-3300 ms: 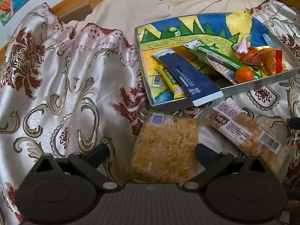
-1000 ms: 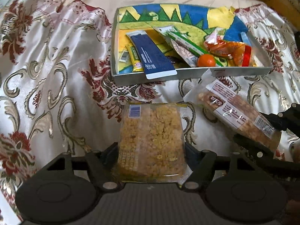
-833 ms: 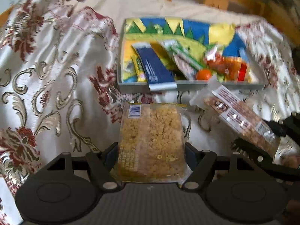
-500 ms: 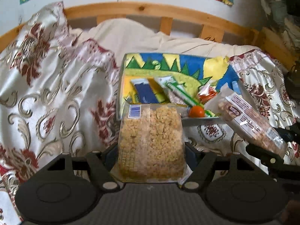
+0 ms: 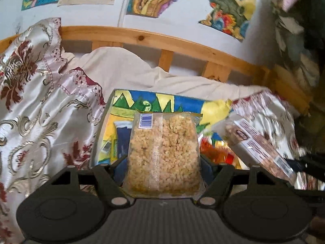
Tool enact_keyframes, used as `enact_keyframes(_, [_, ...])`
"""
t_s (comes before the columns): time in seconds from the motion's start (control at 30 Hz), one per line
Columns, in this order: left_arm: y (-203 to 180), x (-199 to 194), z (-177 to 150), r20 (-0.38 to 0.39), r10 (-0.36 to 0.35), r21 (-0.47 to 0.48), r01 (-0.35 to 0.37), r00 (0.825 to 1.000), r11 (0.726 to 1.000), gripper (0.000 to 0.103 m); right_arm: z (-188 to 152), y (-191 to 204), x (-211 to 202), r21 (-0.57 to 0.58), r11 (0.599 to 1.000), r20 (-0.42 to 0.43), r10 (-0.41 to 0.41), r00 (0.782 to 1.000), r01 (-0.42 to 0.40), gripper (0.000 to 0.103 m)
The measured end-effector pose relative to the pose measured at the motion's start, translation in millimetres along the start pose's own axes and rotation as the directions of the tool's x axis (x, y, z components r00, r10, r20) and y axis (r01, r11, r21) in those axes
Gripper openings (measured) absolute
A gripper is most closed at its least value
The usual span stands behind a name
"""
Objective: Organize snacks
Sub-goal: 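Carry the puffed-rice bag and bread roll over the tray with both tools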
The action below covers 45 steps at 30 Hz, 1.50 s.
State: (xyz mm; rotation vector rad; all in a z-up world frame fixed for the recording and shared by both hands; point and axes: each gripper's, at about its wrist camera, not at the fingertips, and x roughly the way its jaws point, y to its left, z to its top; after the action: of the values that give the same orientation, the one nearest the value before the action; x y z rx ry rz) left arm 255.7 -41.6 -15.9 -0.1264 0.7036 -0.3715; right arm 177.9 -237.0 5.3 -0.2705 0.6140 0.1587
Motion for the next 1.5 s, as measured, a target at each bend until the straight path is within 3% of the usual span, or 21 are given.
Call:
enact_keyframes(0.23, [-14.6,45.3,11.1,0.048,-0.004,-0.113,0.009,0.999,0.994,0.076,5.6,-34.3,21.3,0.179,0.983,0.016,-0.041,0.999,0.037,0.038])
enact_keyframes(0.33, [-20.0,59.3,12.3,0.045,-0.009,-0.142,0.015,0.999,0.99,0.076,6.1,-41.7,28.1,0.196,0.979,0.02,-0.052,0.998,0.047,0.038])
enact_keyframes(0.73, [-36.0,91.4,7.8,-0.025,0.015,-0.054,-0.017,1.0,0.998,0.076,10.0,-63.7,70.4,0.27,0.962,-0.011,-0.044,0.999,0.046,0.038])
enact_keyframes(0.97, [-38.4,106.8,7.3,-0.06,0.059,-0.031,-0.061,0.996,0.998,0.076,4.6,-70.3,96.9,0.278,0.954,-0.109,-0.085,0.99,0.113,0.038])
enact_keyframes(1.5, [-43.4,121.0,2.7,-0.117,0.086,0.039,-0.082,0.989,0.996,0.077,-6.8,-81.4,119.5,0.39,0.915,-0.205,-0.028,0.978,0.107,0.039])
